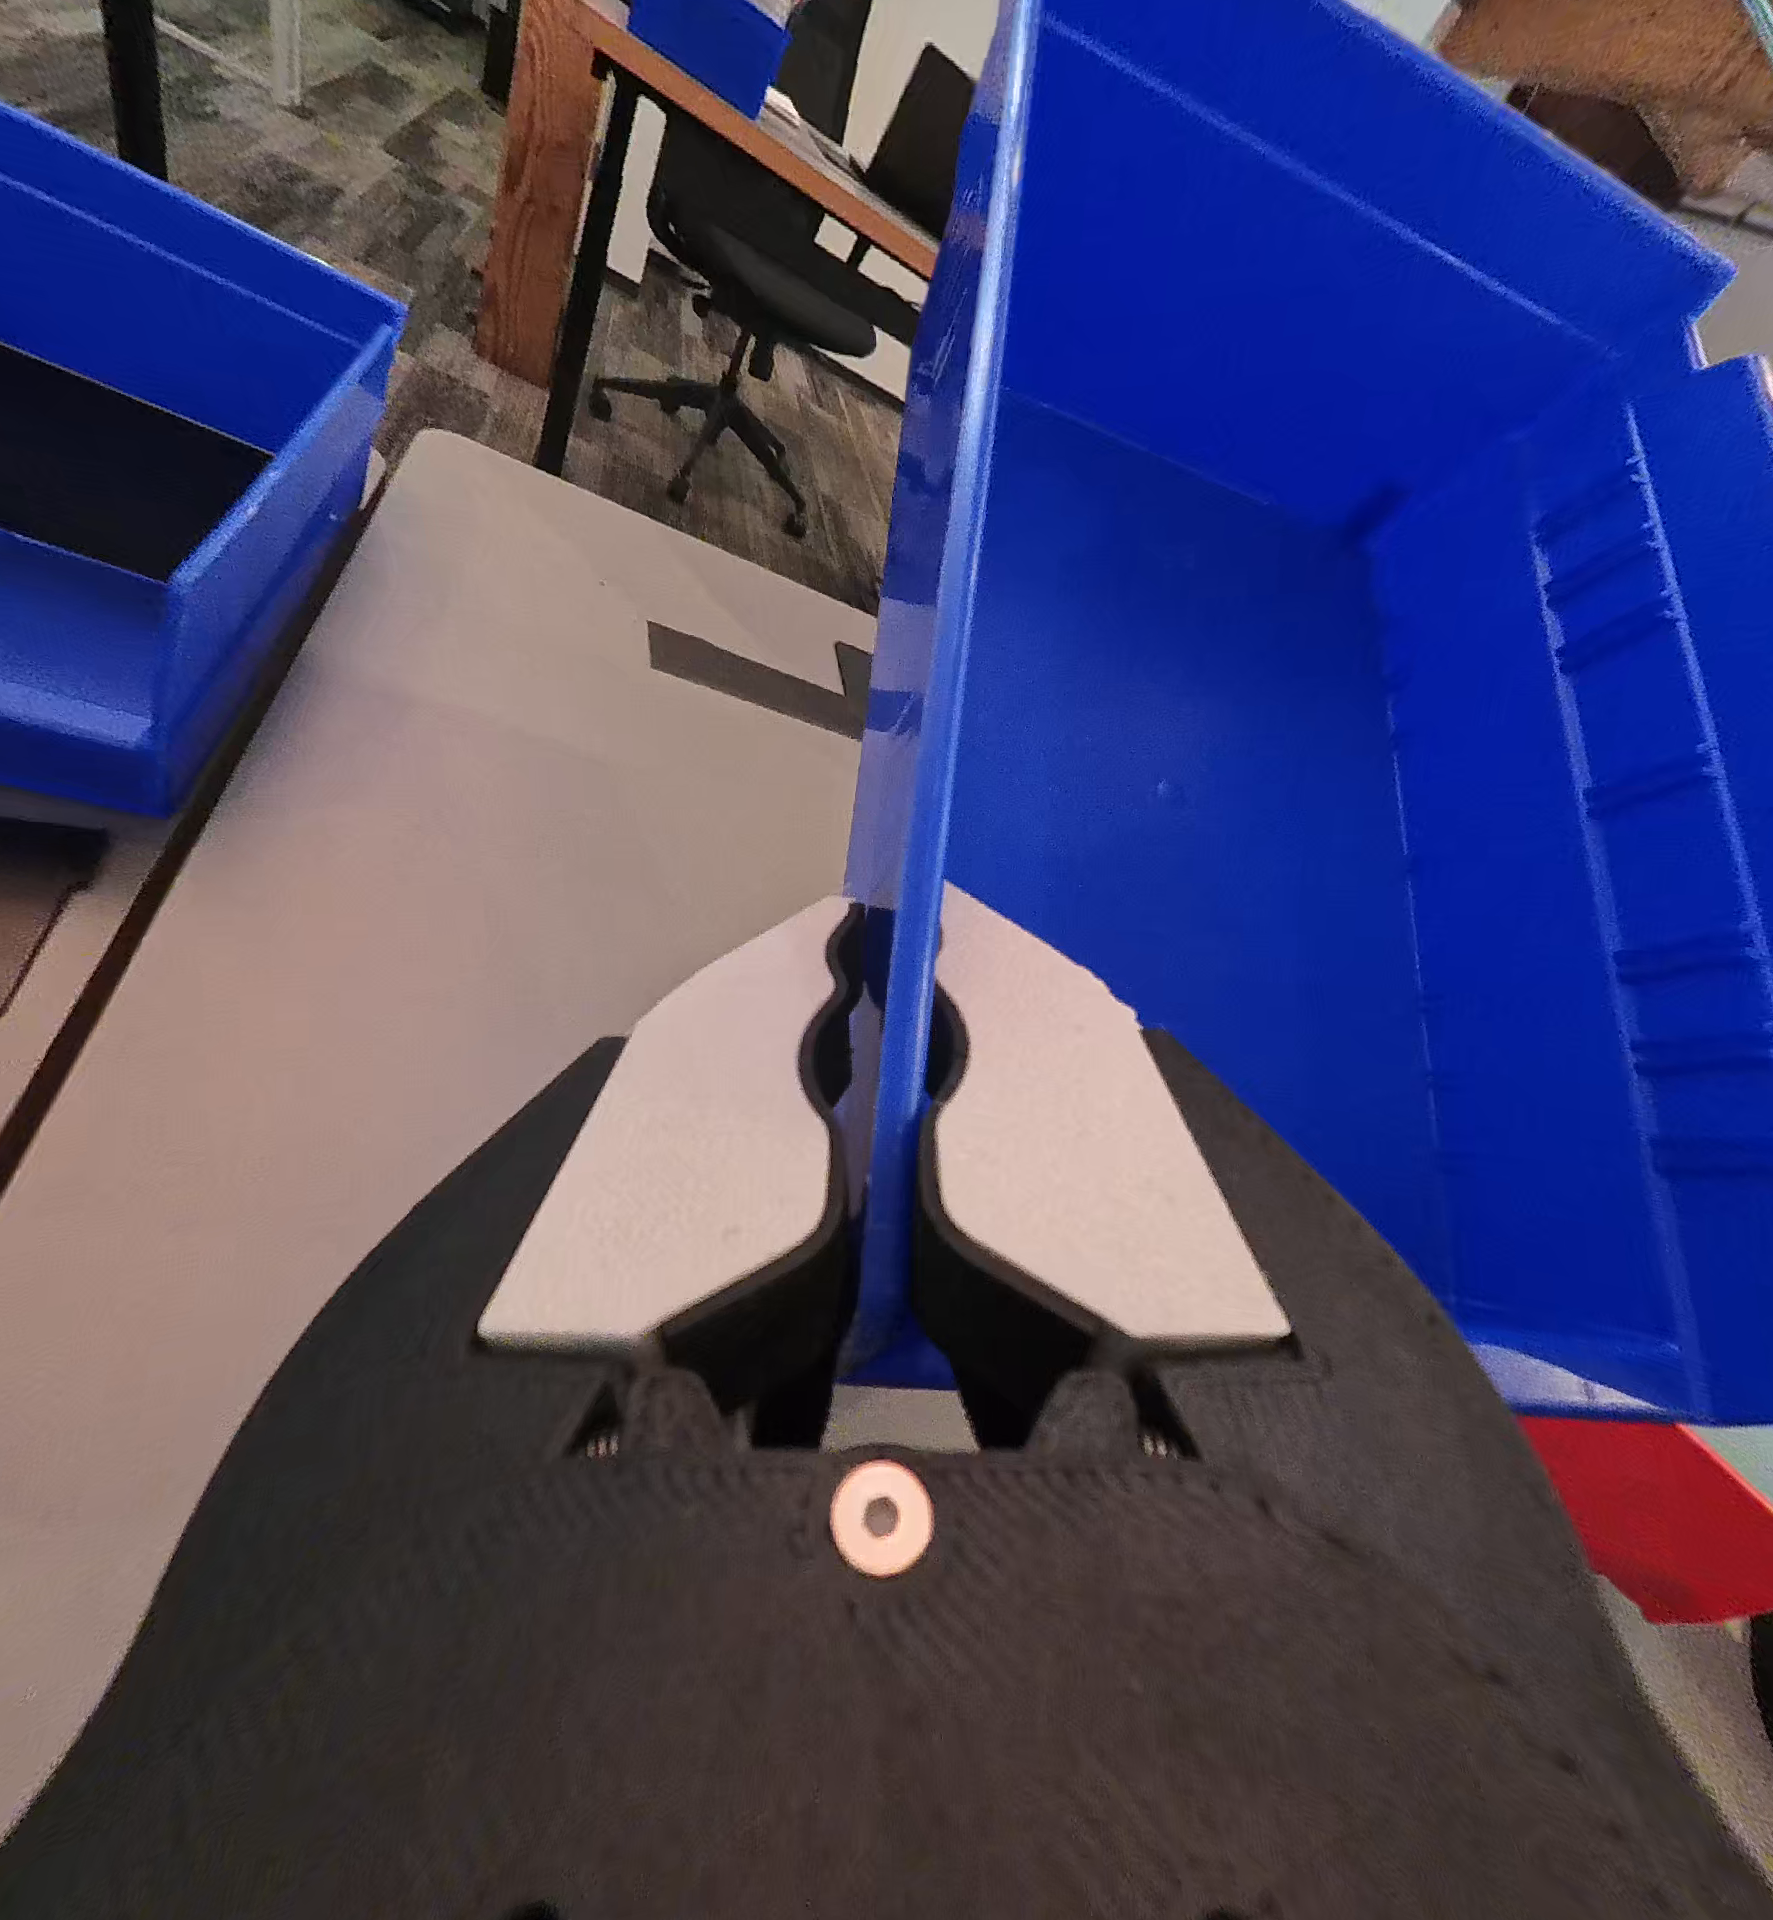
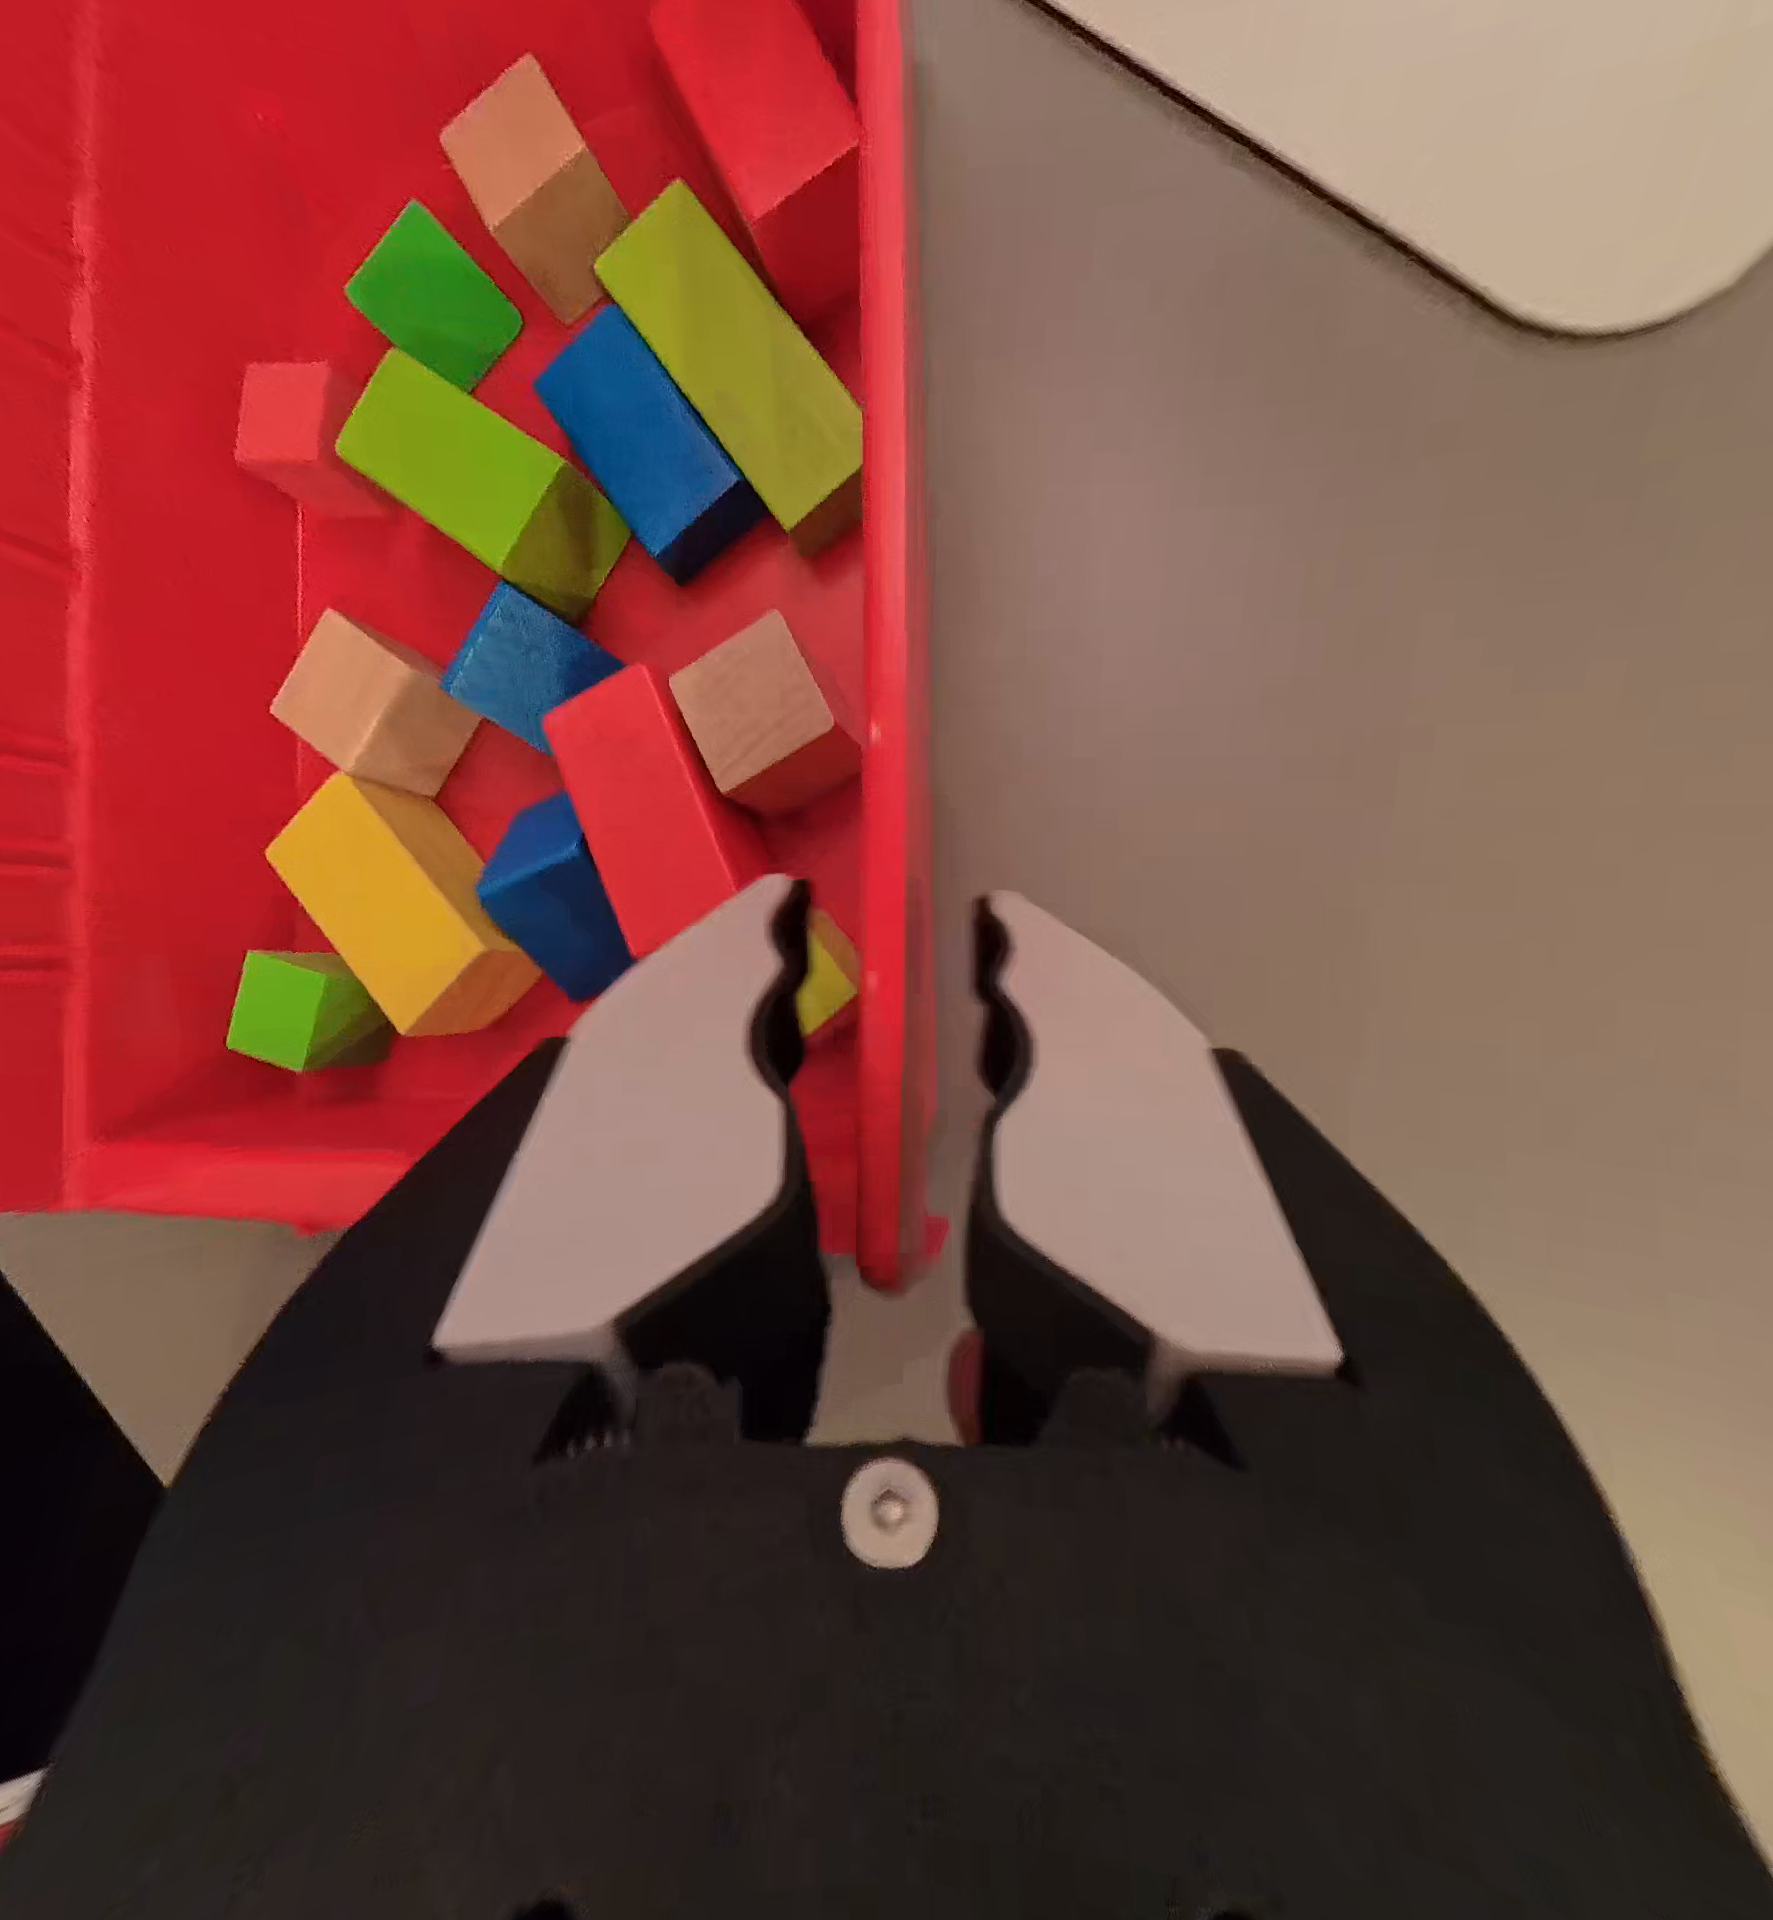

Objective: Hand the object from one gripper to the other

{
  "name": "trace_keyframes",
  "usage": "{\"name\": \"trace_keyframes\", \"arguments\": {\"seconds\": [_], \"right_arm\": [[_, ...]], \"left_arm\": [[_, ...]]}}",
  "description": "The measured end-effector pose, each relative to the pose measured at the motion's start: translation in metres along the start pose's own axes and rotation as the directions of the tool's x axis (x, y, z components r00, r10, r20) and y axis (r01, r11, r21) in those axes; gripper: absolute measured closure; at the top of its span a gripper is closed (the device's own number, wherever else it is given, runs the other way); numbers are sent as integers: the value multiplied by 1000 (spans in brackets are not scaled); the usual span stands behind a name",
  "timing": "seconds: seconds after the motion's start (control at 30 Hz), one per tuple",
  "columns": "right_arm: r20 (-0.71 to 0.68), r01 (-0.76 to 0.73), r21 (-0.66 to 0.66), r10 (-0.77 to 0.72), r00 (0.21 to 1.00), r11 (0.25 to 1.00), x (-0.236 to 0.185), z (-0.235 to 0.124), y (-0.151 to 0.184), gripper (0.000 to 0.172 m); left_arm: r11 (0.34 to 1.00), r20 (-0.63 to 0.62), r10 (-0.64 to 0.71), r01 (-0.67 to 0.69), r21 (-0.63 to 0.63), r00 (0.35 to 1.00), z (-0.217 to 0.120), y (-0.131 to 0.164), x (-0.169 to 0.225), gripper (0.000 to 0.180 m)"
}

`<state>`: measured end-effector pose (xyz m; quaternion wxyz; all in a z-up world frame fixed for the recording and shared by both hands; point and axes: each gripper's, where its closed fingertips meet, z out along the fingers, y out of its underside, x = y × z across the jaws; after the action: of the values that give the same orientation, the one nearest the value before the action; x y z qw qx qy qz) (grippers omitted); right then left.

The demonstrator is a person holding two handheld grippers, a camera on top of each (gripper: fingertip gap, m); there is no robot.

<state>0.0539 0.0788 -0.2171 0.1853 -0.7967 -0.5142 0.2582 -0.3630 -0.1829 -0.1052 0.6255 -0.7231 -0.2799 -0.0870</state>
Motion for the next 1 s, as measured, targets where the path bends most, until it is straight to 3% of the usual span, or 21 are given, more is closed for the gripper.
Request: {"name": "trace_keyframes", "arguments": {"seconds": [0.03,0.1,0.17,0.2,0.3,0.33,0.37,0.43,0.53,0.6,0.7,0.83,0.87,0.93,1.0], "right_arm": [[-4,35,21,-35,999,999,-2,-4,-6,131],[-19,147,82,-146,989,986,-10,-19,-15,121],[-55,348,99,-344,937,932,-23,-33,-13,107],[-84,475,88,-469,879,875,-31,-37,-8,113],[-135,755,-49,-754,643,653,-45,-37,18,95],[-141,789,-32,-784,605,614,-52,-39,18,103],[-154,788,-10,-779,607,616,-56,-42,15,109],[-210,795,-17,-780,590,606,-57,-48,10,96],[-197,855,44,-835,514,516,-95,-56,12,109],[-170,879,73,-863,476,471,-127,-53,15,101],[-77,904,26,-901,427,426,-155,-26,28,108],[40,919,-128,-924,380,372,-147,27,50,126],[71,924,-102,-923,377,369,-155,31,51,138],[72,929,-69,-927,369,364,-164,38,47,147],[65,935,-71,-934,352,347,-165,42,42,146]], "left_arm": [[1000,4,2,-2,10,1000,-4,-2,-1,174],[1000,16,7,-7,26,1000,-11,-6,-4,174],[999,31,8,-10,48,999,-17,-10,-7,174],[998,37,7,-9,62,999,-19,-12,-8,174],[996,31,-11,8,93,999,-21,-16,-9,174],[995,24,-17,14,97,1000,-21,-16,-8,174],[995,16,-24,22,98,1000,-20,-15,-8,174],[995,11,-28,27,95,1000,-19,-12,-7,174],[997,30,-18,16,81,999,-20,-8,-9,174],[997,47,-5,1,76,999,-20,-8,-10,174],[997,55,6,-10,77,998,-18,-8,-8,174],[996,28,-7,5,87,1000,-17,-7,-2,174],[996,24,-11,9,90,1000,-18,-7,-2,174],[995,23,-14,12,98,1000,-21,-8,-3,175],[994,26,-23,20,110,999,-23,-10,-5,175]]}}
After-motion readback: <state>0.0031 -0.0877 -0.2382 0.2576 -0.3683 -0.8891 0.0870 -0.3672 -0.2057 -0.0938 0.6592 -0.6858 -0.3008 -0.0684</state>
